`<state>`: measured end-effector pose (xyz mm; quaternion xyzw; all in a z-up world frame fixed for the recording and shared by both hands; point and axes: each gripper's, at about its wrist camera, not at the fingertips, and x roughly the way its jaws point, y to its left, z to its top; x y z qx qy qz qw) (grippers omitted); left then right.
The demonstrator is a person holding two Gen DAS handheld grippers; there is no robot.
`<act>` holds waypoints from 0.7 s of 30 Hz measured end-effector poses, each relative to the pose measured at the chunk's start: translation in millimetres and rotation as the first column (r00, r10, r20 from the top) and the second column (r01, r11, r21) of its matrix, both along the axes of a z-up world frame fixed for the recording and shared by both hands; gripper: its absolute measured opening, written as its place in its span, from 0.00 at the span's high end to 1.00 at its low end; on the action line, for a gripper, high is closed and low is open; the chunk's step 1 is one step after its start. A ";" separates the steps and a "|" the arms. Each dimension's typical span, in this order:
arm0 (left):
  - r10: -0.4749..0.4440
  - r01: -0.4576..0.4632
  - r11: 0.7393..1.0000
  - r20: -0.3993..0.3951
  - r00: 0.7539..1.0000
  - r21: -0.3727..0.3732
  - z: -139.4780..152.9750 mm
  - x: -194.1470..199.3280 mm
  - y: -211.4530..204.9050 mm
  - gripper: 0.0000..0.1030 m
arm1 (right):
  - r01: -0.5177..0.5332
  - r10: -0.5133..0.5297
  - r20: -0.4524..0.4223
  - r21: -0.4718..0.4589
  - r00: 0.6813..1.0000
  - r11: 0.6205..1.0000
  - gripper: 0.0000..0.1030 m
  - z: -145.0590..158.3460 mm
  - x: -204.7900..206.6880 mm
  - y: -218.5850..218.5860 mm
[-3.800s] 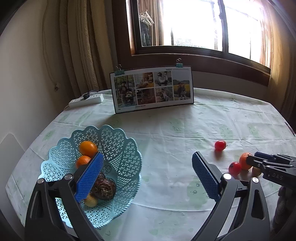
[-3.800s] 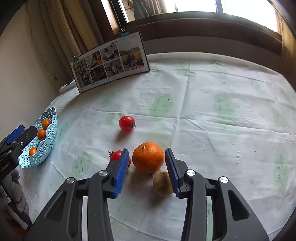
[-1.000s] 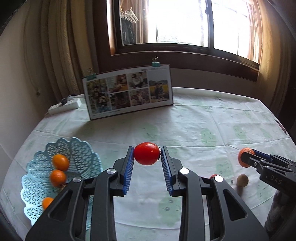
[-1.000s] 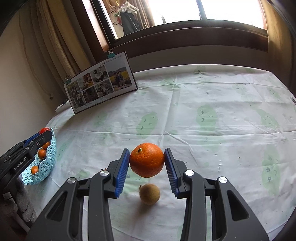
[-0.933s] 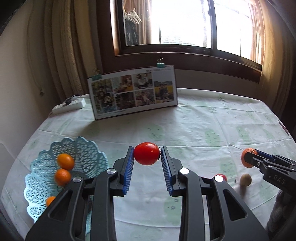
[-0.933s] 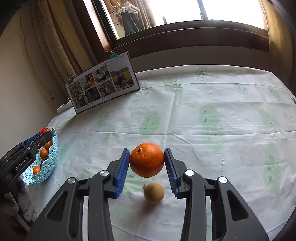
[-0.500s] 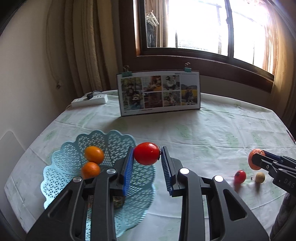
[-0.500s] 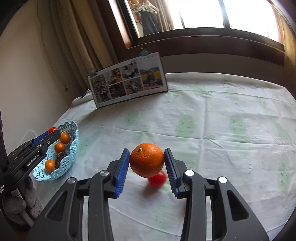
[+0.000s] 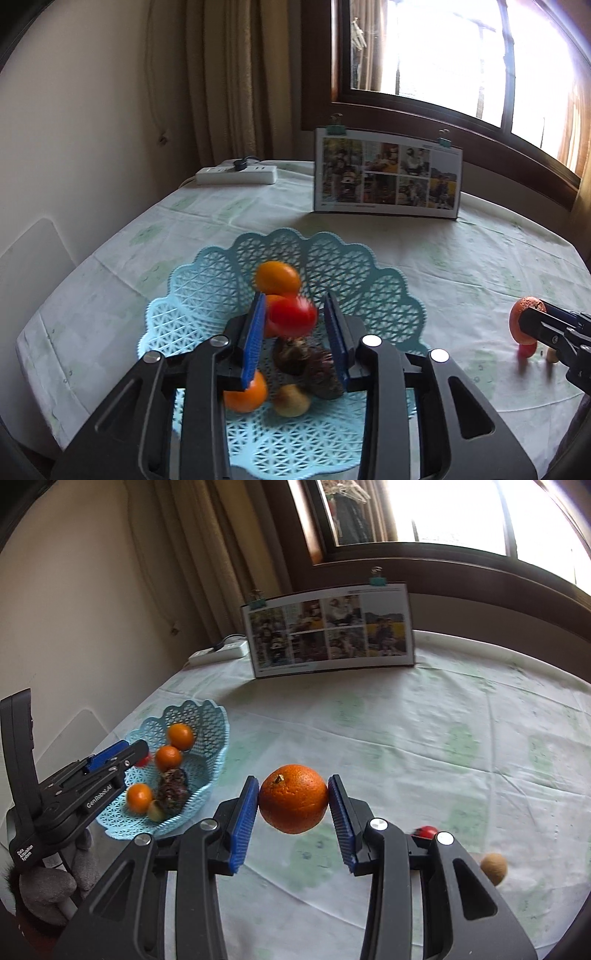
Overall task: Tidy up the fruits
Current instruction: 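Carry the tomato into the basket and release while right carries the orange, then release the orange into the basket with the right tool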
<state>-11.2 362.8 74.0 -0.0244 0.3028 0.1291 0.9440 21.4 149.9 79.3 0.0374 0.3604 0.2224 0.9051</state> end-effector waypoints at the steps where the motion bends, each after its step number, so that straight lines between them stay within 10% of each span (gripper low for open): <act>1: 0.018 -0.018 1.000 0.003 1.000 0.000 -0.4 -2.7 5.1 0.36 | -0.009 0.009 0.000 -0.002 1.000 1.000 0.62 0.3 -0.1 5.5; 21: 0.149 -0.148 0.988 0.026 0.988 -0.044 -6.9 -32.5 58.6 0.05 | -0.154 0.154 0.012 -0.026 0.988 0.988 0.55 0.5 14.0 102.8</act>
